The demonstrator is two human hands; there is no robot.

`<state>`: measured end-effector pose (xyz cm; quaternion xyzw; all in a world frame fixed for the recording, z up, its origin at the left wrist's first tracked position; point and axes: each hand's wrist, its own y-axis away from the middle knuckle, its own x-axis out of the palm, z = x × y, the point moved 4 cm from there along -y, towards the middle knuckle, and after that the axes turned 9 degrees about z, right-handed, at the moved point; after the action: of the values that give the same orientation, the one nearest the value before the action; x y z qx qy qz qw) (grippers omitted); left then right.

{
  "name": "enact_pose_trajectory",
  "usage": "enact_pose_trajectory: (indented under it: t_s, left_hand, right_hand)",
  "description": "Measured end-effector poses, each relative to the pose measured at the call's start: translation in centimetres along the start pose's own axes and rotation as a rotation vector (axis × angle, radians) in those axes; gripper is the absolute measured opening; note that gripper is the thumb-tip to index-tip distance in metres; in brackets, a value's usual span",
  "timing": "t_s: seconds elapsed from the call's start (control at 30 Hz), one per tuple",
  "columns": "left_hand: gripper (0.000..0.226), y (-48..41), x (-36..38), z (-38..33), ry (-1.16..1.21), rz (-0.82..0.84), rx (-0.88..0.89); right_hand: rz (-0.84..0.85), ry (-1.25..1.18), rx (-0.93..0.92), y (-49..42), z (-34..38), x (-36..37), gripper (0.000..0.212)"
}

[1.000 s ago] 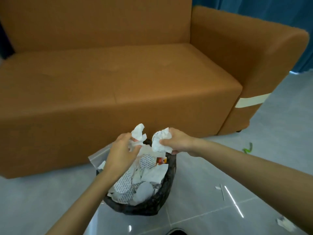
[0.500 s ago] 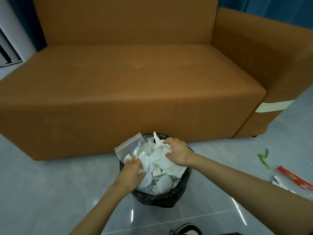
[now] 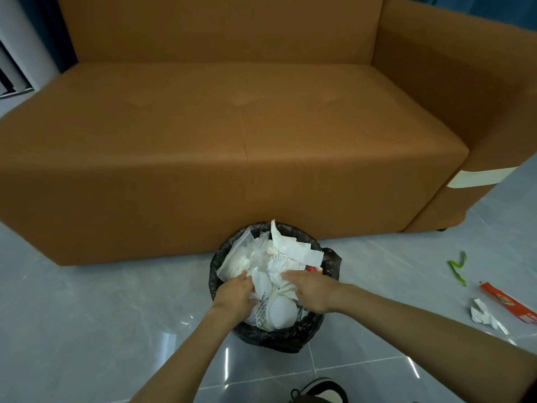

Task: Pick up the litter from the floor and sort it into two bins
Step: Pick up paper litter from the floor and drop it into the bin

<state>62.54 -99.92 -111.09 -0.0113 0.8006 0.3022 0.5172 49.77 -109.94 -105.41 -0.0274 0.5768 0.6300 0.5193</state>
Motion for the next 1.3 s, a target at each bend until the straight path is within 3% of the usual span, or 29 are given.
enact_pose_trajectory:
  t_s: [0.23,0.4,0.83,1.1,1.3]
  left_hand:
    - [0.048,-0.4,0.0,-0.8,-0.114,0.041,-0.047]
    - [0.060,0.5,-0.5,-1.6,-0.182,-0.105,-0.109]
    - [0.049,4.3,-8.9,-4.7,-0.341,-0.216,-0.162]
    - [0.042,2.6,-13.0,-13.9,-0.203,-0.287,0.121]
    - [0.041,-1.0,-11.9,-23.4,-0.200,-0.126,0.346]
  right_hand:
    - [0.077,0.178,0.025,-0.5,-1.0,1.0,0.059]
    - [0.064,0.362,0.057,0.1,-1.0,1.0,0.060]
    - [-0.175,0.223,0.058,6.1,-1.6,-6.0,0.038]
    - [-0.236,0.220,0.167,12.8,-6.9,-8.3,0.037]
    - [-0.229,0.121,0.387,16.5,-15.0,-6.7,0.039]
